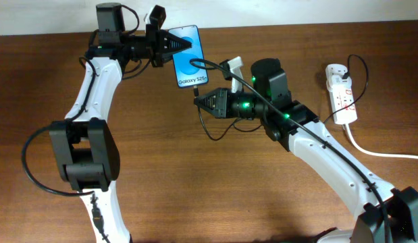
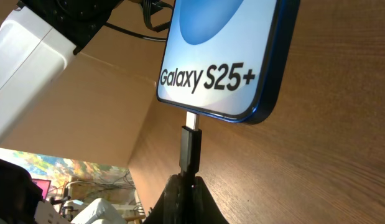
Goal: Plug charger to phone and switch on socket
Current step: 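Carry the plug up to the phone's bottom port, then push the USB-C plug into the phone's bottom port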
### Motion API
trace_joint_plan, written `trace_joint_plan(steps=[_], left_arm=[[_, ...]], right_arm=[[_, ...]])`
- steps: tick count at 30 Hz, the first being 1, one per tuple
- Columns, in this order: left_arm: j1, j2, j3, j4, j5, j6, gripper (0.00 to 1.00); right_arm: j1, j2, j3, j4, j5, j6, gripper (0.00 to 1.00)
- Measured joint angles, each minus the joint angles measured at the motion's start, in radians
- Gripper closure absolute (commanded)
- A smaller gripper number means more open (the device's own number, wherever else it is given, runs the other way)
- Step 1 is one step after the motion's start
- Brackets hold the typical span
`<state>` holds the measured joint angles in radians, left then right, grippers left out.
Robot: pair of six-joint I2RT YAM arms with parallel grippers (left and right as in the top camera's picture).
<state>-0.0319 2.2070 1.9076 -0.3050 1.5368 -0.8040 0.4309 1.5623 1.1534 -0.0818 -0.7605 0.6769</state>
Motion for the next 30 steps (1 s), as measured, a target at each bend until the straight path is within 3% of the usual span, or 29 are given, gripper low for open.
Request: trace_joint_plan(steps=[12, 16, 20, 30], left_arm=[[0.000, 0.000, 0.000, 0.002, 0.000, 0.000, 1.00], [0.000, 0.000, 0.000, 0.024, 0.001, -0.008, 1.00], [0.011, 0.000, -0.002, 0.186, 0.006, -0.084, 1.00], [0.024, 0.002, -0.002, 0.199, 0.008, -0.124, 1.00]], right_arm=[[0.000, 0.000, 0.000, 0.005, -0.007, -0.007, 0.96], [-0.005, 0.000, -0.003, 0.119, -0.010, 0.004, 0.96], [-0.032, 0.000, -0.005, 0.153, -0.042, 0.021, 0.96], [-0.044, 0.000, -0.006, 0.120, -0.051, 0.027, 0.96]])
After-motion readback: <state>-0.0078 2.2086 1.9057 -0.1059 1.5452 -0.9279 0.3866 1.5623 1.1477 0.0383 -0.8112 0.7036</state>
